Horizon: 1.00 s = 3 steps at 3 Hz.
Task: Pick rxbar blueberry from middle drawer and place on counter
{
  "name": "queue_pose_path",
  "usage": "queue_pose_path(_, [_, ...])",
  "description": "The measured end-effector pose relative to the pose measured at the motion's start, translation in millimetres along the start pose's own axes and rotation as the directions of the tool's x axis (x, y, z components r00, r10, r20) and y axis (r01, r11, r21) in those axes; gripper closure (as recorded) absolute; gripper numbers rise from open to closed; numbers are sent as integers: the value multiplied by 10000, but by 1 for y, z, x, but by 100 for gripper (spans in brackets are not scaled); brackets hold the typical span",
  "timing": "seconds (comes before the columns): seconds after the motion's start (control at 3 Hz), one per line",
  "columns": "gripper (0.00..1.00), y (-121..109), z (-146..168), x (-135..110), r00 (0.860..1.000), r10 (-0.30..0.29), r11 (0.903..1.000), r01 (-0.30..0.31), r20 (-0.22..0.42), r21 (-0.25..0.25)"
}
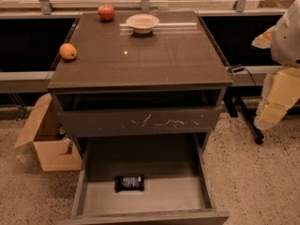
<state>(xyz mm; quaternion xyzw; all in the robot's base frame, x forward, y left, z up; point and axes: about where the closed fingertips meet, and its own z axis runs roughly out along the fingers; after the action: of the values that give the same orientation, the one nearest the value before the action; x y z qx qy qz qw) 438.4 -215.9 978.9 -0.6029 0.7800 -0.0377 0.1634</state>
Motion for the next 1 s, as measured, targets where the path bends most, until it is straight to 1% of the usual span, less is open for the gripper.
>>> queue_pose_path(0.33, [0,0,0,0,10000,0,10000,0,4,-2])
queue_pose_path(0.67, [0,7,33,1,9984,-14,9991,38,569,-411])
queue_pose_path(1.0, [0,22,95,2,9863,-41,9946,212,1651,-1019])
